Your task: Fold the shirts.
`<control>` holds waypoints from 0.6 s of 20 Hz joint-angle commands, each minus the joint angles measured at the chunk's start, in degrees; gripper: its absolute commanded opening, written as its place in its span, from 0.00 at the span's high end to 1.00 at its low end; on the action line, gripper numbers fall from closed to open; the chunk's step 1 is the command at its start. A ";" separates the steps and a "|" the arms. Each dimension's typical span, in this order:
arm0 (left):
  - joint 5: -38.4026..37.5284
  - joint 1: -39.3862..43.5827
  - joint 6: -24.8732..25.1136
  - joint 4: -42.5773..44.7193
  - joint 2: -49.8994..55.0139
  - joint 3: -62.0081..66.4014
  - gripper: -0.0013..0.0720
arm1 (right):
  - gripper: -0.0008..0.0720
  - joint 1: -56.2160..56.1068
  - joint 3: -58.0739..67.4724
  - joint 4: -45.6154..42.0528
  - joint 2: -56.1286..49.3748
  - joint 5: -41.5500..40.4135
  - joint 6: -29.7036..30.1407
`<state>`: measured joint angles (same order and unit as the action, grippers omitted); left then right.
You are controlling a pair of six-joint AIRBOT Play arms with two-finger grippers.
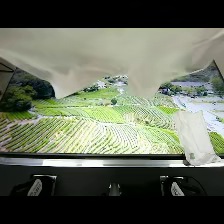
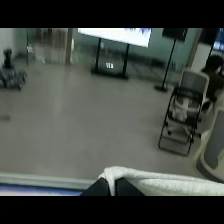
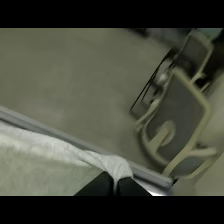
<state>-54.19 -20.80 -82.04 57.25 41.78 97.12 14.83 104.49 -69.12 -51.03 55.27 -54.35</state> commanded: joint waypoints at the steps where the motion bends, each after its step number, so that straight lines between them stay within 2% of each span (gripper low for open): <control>1: 1.90 -0.79 -1.16 2.23 -6.86 6.03 0.95 | 0.96 0.42 1.99 -5.68 12.02 -3.17 0.22; 4: 1.95 -0.79 -3.10 6.23 -7.39 6.03 0.95 | 0.96 0.42 1.97 -8.72 13.64 -2.34 0.20; 7: 1.49 -0.79 -3.04 7.30 -5.38 5.92 0.95 | 0.96 0.42 1.97 -9.07 11.85 1.68 -0.02; 12: -6.40 -0.76 -1.49 7.30 4.44 3.87 0.95 | 0.96 0.42 1.95 -8.15 0.07 17.22 -1.14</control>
<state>-56.49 -21.52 -84.44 63.79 41.50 102.26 15.20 106.39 -77.32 -45.17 62.81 -54.59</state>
